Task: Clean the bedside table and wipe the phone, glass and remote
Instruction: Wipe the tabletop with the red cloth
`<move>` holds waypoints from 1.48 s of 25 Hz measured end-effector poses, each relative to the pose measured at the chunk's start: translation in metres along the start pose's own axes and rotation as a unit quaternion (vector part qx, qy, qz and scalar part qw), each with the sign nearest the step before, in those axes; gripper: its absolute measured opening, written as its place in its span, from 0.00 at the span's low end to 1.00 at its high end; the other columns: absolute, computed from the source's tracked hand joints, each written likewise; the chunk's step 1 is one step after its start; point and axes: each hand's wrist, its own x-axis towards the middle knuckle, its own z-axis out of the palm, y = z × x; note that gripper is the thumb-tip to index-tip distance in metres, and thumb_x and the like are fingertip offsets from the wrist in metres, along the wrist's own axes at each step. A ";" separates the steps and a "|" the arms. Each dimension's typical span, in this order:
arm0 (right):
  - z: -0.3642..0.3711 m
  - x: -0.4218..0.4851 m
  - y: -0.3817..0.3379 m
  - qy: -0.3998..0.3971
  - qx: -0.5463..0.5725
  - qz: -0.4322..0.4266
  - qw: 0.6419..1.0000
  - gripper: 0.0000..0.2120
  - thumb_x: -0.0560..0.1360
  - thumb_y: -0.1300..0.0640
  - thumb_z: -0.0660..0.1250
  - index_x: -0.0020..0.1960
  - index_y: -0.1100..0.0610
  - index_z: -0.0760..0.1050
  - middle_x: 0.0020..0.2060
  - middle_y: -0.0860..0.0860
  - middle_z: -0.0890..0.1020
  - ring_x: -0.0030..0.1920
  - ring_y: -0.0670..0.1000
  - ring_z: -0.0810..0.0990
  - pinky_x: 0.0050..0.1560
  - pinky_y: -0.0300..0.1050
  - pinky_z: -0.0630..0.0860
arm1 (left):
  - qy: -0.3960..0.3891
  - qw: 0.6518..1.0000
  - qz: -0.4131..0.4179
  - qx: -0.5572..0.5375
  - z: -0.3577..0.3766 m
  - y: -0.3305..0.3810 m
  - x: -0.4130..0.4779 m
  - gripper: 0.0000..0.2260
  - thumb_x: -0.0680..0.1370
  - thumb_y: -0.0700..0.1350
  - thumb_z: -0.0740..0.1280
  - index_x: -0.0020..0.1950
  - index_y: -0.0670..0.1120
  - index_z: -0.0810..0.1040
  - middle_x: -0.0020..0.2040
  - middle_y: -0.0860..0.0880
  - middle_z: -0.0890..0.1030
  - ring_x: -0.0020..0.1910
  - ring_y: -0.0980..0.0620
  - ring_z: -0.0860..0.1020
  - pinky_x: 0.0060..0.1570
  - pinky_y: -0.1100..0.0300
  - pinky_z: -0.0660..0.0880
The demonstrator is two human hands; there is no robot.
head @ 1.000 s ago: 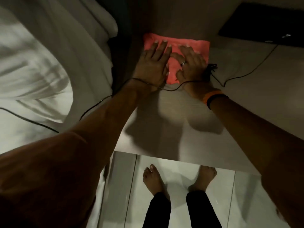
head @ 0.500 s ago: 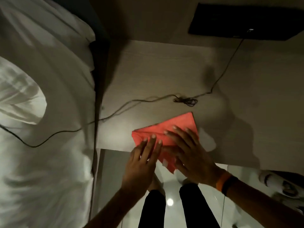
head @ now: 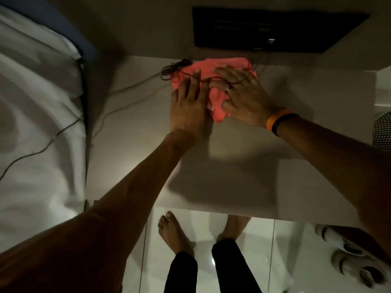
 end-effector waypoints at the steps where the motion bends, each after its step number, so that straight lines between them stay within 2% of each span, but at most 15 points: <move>1: -0.002 -0.002 0.009 -0.006 -0.001 -0.007 1.000 0.31 0.77 0.45 0.48 0.80 0.48 0.61 0.82 0.51 0.59 0.83 0.56 0.55 0.82 0.58 0.52 | -0.006 1.000 0.000 0.005 -0.001 0.006 0.006 0.37 0.77 0.59 0.63 0.81 0.45 0.59 0.82 0.41 0.58 0.79 0.35 0.59 0.73 0.39 0.61; 4: 0.001 -0.040 0.030 -0.001 -0.008 -0.014 1.000 0.31 0.76 0.47 0.51 0.79 0.47 0.62 0.82 0.52 0.60 0.83 0.57 0.56 0.82 0.59 0.52 | 0.015 0.999 0.031 0.014 0.002 0.035 -0.003 0.33 0.77 0.56 0.59 0.80 0.45 0.64 0.80 0.40 0.65 0.74 0.34 0.66 0.67 0.41 0.67; 9: 0.030 -0.157 0.015 0.006 0.003 -0.057 0.998 0.24 0.80 0.47 0.58 0.75 0.48 0.70 0.81 0.55 0.64 0.81 0.62 0.61 0.77 0.66 0.61 | 0.034 0.996 0.084 -0.004 0.042 0.079 -0.108 0.29 0.79 0.50 0.69 0.78 0.44 0.68 0.78 0.38 0.67 0.67 0.35 0.73 0.61 0.42 0.75; 12: 0.061 -0.247 -0.018 -0.028 0.035 -0.113 0.993 0.24 0.85 0.44 0.51 0.80 0.43 0.61 0.83 0.52 0.56 0.84 0.60 0.52 0.79 0.67 0.57 | 0.006 0.995 0.103 -0.014 0.070 0.094 -0.207 0.32 0.74 0.46 0.75 0.76 0.46 0.70 0.77 0.40 0.68 0.57 0.39 0.75 0.50 0.46 0.78; 15: 0.071 -0.297 -0.024 -0.062 0.032 -0.155 0.986 0.27 0.86 0.42 0.50 0.83 0.43 0.50 0.84 0.50 0.51 0.84 0.58 0.49 0.80 0.63 0.55 | 0.007 0.992 0.124 0.000 0.082 0.114 -0.246 0.25 0.73 0.46 0.67 0.71 0.49 0.73 0.71 0.44 0.71 0.50 0.44 0.72 0.46 0.50 0.68; 17: 0.065 -0.296 -0.003 -0.073 0.022 -0.158 0.985 0.26 0.86 0.42 0.47 0.83 0.43 0.50 0.84 0.50 0.51 0.84 0.58 0.50 0.81 0.61 0.52 | 0.004 0.991 0.131 -0.019 0.078 0.128 -0.230 0.25 0.73 0.48 0.64 0.71 0.48 0.74 0.68 0.44 0.74 0.54 0.43 0.74 0.47 0.46 0.77; 19: 0.050 -0.273 0.029 -0.059 0.026 -0.127 0.990 0.25 0.86 0.42 0.44 0.81 0.44 0.58 0.83 0.51 0.56 0.83 0.58 0.54 0.82 0.61 0.53 | -0.019 0.988 0.149 -0.047 0.067 0.141 -0.187 0.27 0.74 0.53 0.66 0.72 0.46 0.76 0.69 0.40 0.77 0.61 0.38 0.78 0.52 0.43 0.83; 22: 0.020 -0.211 0.088 -0.008 0.031 -0.011 0.999 0.26 0.82 0.43 0.50 0.75 0.50 0.71 0.80 0.56 0.65 0.81 0.62 0.62 0.78 0.65 0.62 | 0.004 0.990 0.141 -0.007 0.045 0.163 -0.072 0.32 0.74 0.53 0.73 0.76 0.45 0.72 0.75 0.37 0.72 0.71 0.33 0.73 0.67 0.40 0.72; 25: -0.009 -0.157 0.141 -0.036 0.023 0.104 0.994 0.31 0.77 0.44 0.52 0.78 0.52 0.67 0.82 0.55 0.61 0.82 0.59 0.59 0.79 0.62 0.58 | -0.007 0.992 0.127 0.020 0.021 0.189 0.027 0.31 0.78 0.55 0.67 0.80 0.49 0.65 0.80 0.40 0.64 0.78 0.32 0.60 0.73 0.35 0.62; 27: -0.015 -0.153 0.166 -0.055 0.031 0.134 0.989 0.31 0.76 0.47 0.59 0.79 0.50 0.65 0.83 0.54 0.57 0.83 0.58 0.57 0.80 0.60 0.56 | -0.045 0.989 0.135 0.034 0.018 0.206 0.056 0.29 0.81 0.57 0.62 0.81 0.53 0.60 0.82 0.42 0.58 0.80 0.31 0.50 0.75 0.30 0.53; 29: -0.015 -0.175 0.176 -0.044 0.041 0.152 0.986 0.31 0.74 0.49 0.60 0.77 0.52 0.67 0.82 0.56 0.58 0.82 0.60 0.57 0.80 0.61 0.56 | -0.077 0.986 0.147 0.031 0.025 0.224 0.057 0.27 0.83 0.56 0.58 0.82 0.54 0.58 0.83 0.43 0.55 0.80 0.29 0.47 0.76 0.29 0.52; 31: -0.012 -0.209 0.169 -0.016 0.051 0.170 0.984 0.31 0.73 0.48 0.58 0.74 0.56 0.72 0.80 0.61 0.63 0.80 0.64 0.62 0.78 0.64 0.60 | -0.085 0.983 0.162 0.021 0.033 0.242 0.035 0.25 0.84 0.54 0.54 0.82 0.53 0.59 0.83 0.43 0.57 0.80 0.28 0.50 0.76 0.32 0.54; 33: -0.004 -0.250 0.146 0.007 0.059 0.176 0.983 0.28 0.73 0.49 0.65 0.71 0.59 0.75 0.77 0.65 0.68 0.77 0.67 0.66 0.76 0.67 0.64 | -0.067 0.979 0.190 0.023 0.043 0.255 -0.007 0.24 0.82 0.51 0.52 0.79 0.51 0.66 0.80 0.41 0.65 0.77 0.26 0.59 0.74 0.30 0.60; 35: 0.006 -0.298 0.112 -0.001 0.077 0.181 0.980 0.27 0.73 0.52 0.70 0.71 0.58 0.76 0.75 0.64 0.70 0.77 0.67 0.66 0.77 0.65 0.64 | -0.037 0.974 0.225 0.000 0.054 0.262 -0.062 0.21 0.79 0.48 0.60 0.71 0.50 0.78 0.72 0.40 0.77 0.68 0.25 0.72 0.64 0.29 0.72; 37: 0.015 -0.341 0.071 -0.030 0.102 0.196 0.975 0.27 0.73 0.51 0.68 0.71 0.54 0.75 0.75 0.60 0.69 0.78 0.64 0.65 0.74 0.60 0.70 | -0.020 0.970 0.240 -0.020 0.073 0.260 -0.115 0.20 0.76 0.48 0.68 0.68 0.51 0.81 0.69 0.42 0.80 0.65 0.28 0.77 0.59 0.33 0.78</move>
